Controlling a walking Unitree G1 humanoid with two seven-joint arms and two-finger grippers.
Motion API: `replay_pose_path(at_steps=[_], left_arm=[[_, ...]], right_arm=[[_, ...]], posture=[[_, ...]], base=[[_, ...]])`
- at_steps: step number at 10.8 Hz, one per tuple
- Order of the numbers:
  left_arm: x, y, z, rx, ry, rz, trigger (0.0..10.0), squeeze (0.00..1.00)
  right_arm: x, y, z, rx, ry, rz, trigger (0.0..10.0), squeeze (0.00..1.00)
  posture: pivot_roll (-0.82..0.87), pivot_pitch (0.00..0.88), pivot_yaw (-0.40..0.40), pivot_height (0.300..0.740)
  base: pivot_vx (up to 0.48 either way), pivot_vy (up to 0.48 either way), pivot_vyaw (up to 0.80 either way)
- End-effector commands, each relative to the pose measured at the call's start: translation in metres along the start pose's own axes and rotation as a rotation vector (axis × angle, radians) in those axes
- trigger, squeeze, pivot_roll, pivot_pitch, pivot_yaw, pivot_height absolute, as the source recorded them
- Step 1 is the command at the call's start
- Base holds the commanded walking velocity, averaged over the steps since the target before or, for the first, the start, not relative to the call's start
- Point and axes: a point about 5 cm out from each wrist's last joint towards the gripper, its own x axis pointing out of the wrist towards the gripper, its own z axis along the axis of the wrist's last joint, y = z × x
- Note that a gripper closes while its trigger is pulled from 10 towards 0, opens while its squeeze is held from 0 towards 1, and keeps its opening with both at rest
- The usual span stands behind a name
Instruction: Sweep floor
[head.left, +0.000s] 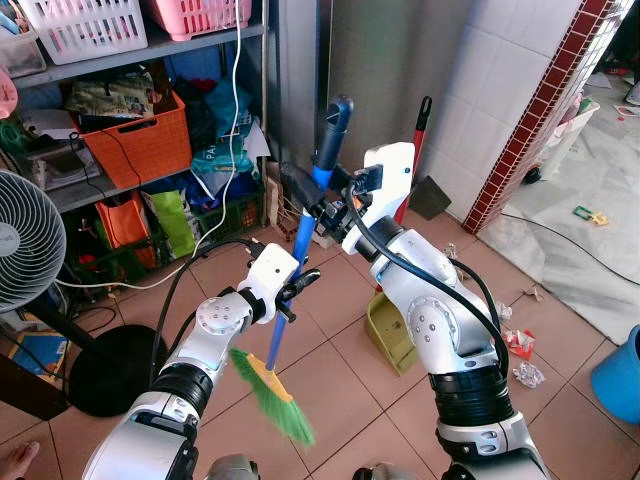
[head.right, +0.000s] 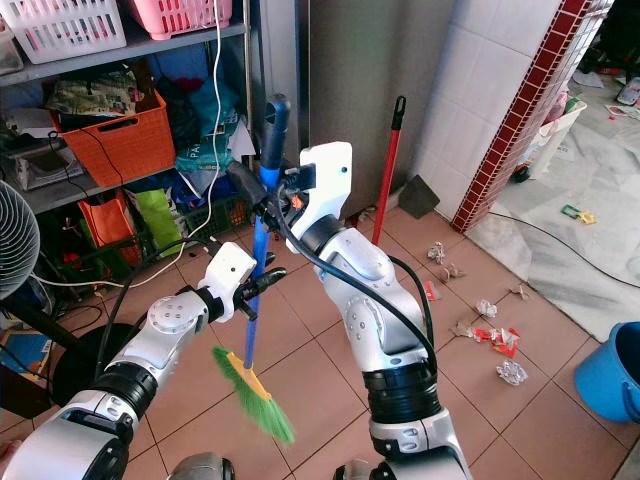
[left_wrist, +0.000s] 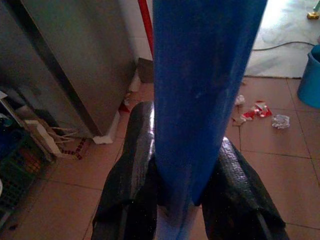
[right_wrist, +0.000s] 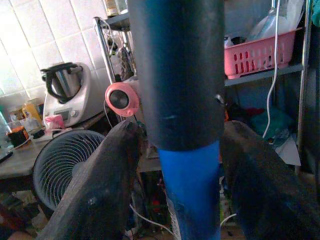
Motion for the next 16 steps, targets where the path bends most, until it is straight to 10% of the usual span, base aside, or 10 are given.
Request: replay_pose_path(at_steps=[1,15,16], left_arm=[[0.0046,0.0027,0.0126,0.036,-0.04,-0.01,0.0,0.0],[0.0046,0.0012,0.0103,0.031,-0.031,-0.012,0.0,0.0],[0.0044,0.0024,0.0096,0.024,-0.025,-0.003,10.0,1.0]], right_arm=[[0.0024,0.0031,0.006,-0.002,-0.018,0.004,0.0,0.0],[0.0014,-0.0055,0.0117,0.034,-0.054,-0.046,0.0,0.0],[0.0005,-0.0062,0.0118,0.036,-0.051,-0.047,0.0,0.0]], posture=[[-0.04,0.0,-0.035,0.74],[-0.03,0.0,-0.037,0.74],[-0.03,0.0,-0.037,0.74]], base=[[0.0,0.0,0.0],[0.0,0.0,0.0],[0.0,0.0,0.0]])
